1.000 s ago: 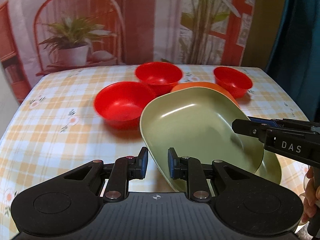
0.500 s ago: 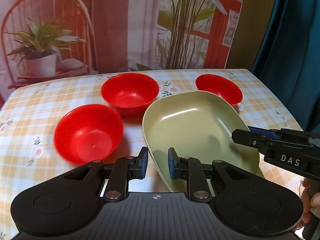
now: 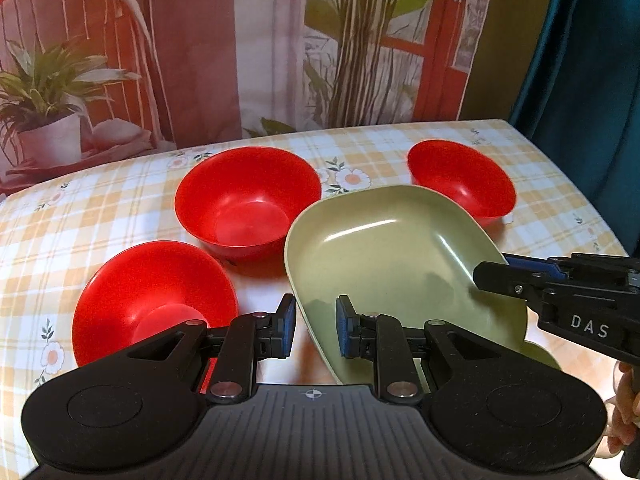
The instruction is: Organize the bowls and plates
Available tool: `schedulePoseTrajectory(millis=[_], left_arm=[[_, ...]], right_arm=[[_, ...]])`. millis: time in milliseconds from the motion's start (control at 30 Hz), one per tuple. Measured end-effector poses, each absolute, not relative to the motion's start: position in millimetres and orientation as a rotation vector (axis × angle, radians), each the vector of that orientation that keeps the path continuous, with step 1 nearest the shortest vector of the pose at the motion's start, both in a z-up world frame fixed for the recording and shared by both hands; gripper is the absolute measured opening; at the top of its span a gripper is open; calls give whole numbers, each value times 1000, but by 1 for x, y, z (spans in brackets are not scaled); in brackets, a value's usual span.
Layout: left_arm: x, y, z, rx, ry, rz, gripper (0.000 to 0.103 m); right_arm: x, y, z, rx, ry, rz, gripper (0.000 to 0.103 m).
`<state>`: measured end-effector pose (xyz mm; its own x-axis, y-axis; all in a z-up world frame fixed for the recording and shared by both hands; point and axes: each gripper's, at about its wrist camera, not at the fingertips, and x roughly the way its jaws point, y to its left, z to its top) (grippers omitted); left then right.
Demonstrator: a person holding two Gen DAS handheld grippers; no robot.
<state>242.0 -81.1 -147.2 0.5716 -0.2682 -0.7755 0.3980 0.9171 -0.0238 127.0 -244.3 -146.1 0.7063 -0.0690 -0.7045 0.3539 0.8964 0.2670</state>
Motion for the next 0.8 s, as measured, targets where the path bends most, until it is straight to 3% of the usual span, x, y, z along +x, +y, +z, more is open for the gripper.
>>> schedulePoseTrajectory(millis=[800], left_arm=[[258,-96,-162,256,822,-368,23]], right_arm=[[137,-235,-154,271,748,-298,13]])
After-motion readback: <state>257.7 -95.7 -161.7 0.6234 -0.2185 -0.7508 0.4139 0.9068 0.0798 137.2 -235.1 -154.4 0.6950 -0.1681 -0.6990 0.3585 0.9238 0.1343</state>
